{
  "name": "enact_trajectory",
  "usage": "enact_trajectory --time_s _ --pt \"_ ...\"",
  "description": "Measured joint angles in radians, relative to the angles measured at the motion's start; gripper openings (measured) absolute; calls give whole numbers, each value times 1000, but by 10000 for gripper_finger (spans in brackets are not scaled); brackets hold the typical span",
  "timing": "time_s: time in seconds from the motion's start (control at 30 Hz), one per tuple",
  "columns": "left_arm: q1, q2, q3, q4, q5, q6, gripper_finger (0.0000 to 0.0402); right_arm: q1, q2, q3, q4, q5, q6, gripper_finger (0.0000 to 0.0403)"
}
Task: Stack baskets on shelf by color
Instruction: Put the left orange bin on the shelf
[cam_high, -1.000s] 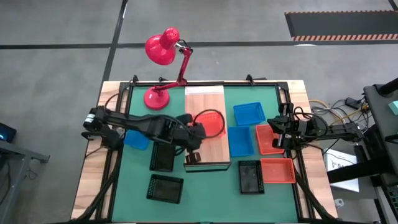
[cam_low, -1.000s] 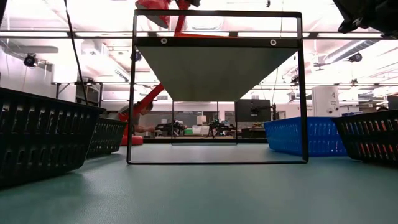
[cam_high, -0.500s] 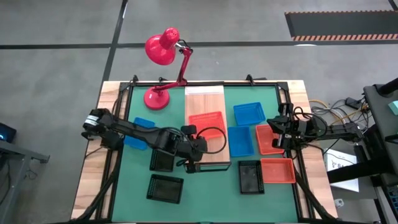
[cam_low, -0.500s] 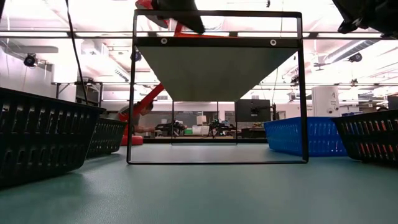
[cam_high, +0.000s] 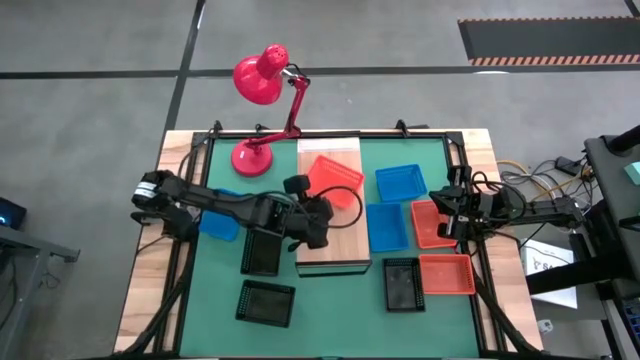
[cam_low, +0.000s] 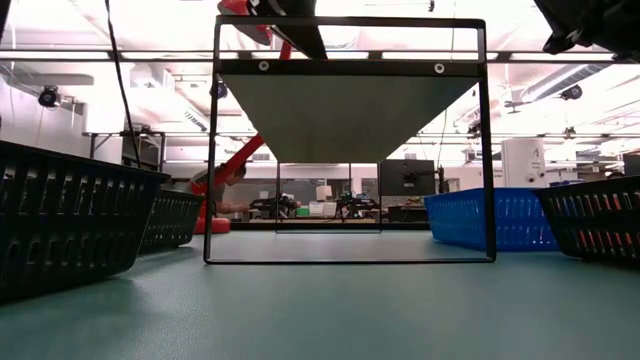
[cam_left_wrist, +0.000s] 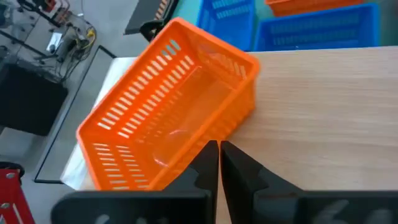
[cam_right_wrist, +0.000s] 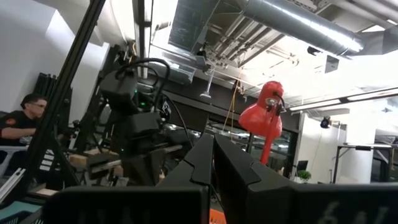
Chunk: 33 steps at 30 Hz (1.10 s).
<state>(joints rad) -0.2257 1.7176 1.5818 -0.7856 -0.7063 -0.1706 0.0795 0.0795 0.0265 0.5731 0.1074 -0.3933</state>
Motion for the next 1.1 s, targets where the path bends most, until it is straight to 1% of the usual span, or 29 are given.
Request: enact_trajectory --time_s 0.1,0.27,0.4,0.5,0.73,0.83,0.93,1.1 --pt "-19 0 -4 -1 23 2 1 0 1 0 -12 0 12 9" --pt "-64 0 -43 26 148 84 1 0 13 0 -24 0 30 9" --pt "-96 -8 -85 54 157 107 1 0 35 0 2 0 44 9" --pt "-116 -39 -137 85 155 106 1 0 62 0 47 -1 60 9" --pt "-143 -188 -370 318 153 109 1 0 170 0 155 -10 56 9" --pt "-145 -262 -474 429 152 132 1 0 234 0 231 -11 51 9" --pt "-145 -334 -570 561 151 188 1 0 302 14 271 -11 35 9" --pt "-142 -435 -700 756 152 289 1 0 422 88 272 -12 31 9"
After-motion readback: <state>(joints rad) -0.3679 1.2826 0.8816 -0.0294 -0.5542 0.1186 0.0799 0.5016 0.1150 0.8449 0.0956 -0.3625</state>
